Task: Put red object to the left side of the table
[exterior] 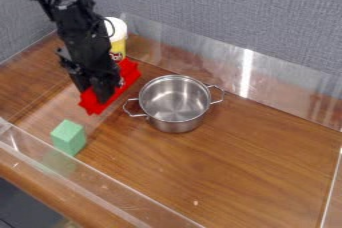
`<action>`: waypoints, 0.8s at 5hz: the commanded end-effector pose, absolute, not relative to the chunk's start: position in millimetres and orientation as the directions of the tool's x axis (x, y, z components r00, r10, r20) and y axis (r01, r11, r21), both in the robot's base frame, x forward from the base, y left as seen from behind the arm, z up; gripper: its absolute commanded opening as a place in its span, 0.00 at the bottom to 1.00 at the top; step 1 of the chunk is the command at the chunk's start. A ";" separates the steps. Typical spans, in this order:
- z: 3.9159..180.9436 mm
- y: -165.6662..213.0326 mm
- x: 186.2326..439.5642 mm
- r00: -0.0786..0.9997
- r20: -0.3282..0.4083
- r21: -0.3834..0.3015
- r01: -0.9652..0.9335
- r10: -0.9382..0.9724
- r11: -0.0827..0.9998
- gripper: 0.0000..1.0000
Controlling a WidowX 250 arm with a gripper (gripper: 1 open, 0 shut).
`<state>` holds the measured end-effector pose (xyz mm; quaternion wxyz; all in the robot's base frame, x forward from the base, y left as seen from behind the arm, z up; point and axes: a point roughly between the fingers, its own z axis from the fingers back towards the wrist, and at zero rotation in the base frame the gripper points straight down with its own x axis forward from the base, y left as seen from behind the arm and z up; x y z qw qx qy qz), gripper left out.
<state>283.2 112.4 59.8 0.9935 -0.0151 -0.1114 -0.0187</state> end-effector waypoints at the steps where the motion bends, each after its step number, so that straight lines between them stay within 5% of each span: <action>1: 86.3 121.1 290.3 0.953 0.299 0.012 0.039 -0.040 0.999 0.00; 2: 84.3 123.5 291.3 0.953 0.300 0.013 0.044 -0.046 0.999 0.00; 3: 87.8 124.7 291.1 0.953 0.301 0.019 0.038 -0.042 0.999 1.00; 4: 98.5 126.0 291.3 0.947 0.320 0.027 0.032 -0.039 0.999 1.00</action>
